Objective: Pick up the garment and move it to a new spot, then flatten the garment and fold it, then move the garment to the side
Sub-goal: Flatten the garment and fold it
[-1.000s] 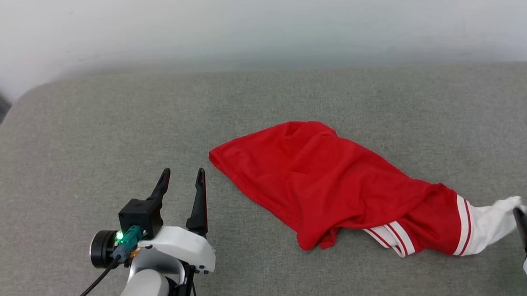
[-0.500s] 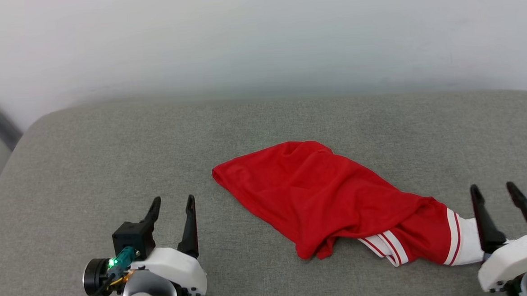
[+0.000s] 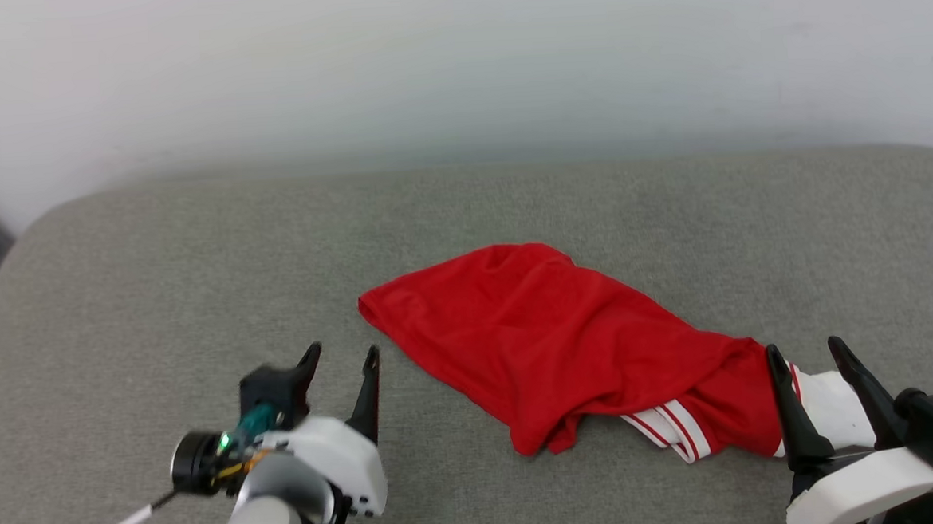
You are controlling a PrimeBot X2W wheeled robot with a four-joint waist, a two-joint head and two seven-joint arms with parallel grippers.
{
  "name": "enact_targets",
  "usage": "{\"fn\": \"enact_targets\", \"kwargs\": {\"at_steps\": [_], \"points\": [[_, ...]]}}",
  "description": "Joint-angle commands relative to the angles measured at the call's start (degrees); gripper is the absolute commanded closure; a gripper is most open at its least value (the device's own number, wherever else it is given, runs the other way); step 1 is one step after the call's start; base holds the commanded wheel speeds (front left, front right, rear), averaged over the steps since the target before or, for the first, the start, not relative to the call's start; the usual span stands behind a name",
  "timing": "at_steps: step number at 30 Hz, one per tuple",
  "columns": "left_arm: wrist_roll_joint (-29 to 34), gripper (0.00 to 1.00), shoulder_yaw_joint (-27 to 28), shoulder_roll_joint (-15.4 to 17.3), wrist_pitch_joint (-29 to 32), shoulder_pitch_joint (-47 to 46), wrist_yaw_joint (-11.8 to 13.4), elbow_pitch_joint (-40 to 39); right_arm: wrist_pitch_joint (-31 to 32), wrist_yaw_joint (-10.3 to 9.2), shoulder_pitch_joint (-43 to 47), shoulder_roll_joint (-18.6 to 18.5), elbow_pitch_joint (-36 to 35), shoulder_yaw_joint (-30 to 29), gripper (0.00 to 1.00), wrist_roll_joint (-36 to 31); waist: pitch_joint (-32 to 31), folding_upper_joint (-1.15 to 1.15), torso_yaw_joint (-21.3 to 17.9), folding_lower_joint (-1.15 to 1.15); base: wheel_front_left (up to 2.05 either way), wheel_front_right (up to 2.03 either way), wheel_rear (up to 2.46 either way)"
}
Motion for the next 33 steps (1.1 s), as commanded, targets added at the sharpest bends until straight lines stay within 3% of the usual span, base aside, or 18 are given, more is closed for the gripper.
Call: {"fn": "enact_targets", "kwargs": {"at_steps": [1, 13, 23, 24, 25, 26, 33], "points": [[0.3, 0.0, -0.4, 0.2, 0.7, -1.5, -0.4, 0.2, 0.0, -0.02, -0.3, 0.3, -0.3, 0.1, 0.0, 0.2, 1.5, 0.0, -1.0, 0.01, 0.0, 0.0, 0.0], [-0.1, 0.0, -8.4, 2.6, 25.4, -16.9, -10.3, 7.6, -2.5, -0.02, -6.0, 0.6, -0.6, 4.1, 0.0, -0.1, 10.1, 0.0, -7.2, 0.01, 0.0, 0.0, 0.0], [-2.9, 0.0, -13.4, 5.7, 45.3, -16.5, -13.1, 12.0, -6.0, -0.02, -8.7, 1.0, 3.4, 5.9, 0.0, 1.6, 13.1, 0.0, -10.1, 0.01, 0.0, 0.0, 0.0], [-3.3, 0.56, -13.7, 5.9, 46.7, -16.4, -13.3, 11.8, -6.2, -0.02, -8.9, 1.1, 3.8, 6.1, 0.0, 1.7, 13.2, 0.0, -10.2, 0.01, 0.0, 0.0, 0.0], [-3.5, 0.95, -13.7, 6.2, 47.3, -16.5, -13.2, 11.3, -6.5, -0.02, -9.1, 1.1, 4.1, 6.2, 0.0, 1.9, 13.4, 0.0, -10.3, 0.01, 0.0, 0.0, 0.0], [-3.5, 1.0, -13.7, 6.4, 47.4, -16.9, -13.2, 10.6, -6.7, -0.02, -9.3, 1.1, 4.5, 6.2, 0.0, 2.1, 13.5, 0.0, -10.4, 0.01, 0.0, 0.0, 0.0], [-1.4, 1.0, -10.2, 6.9, 39.5, -23.3, -11.2, 3.6, -7.9, -0.02, -10.4, 1.2, 6.4, 6.8, 0.0, 3.0, 13.5, 0.0, -11.0, 0.01, 0.0, 0.0, 0.0]]}}
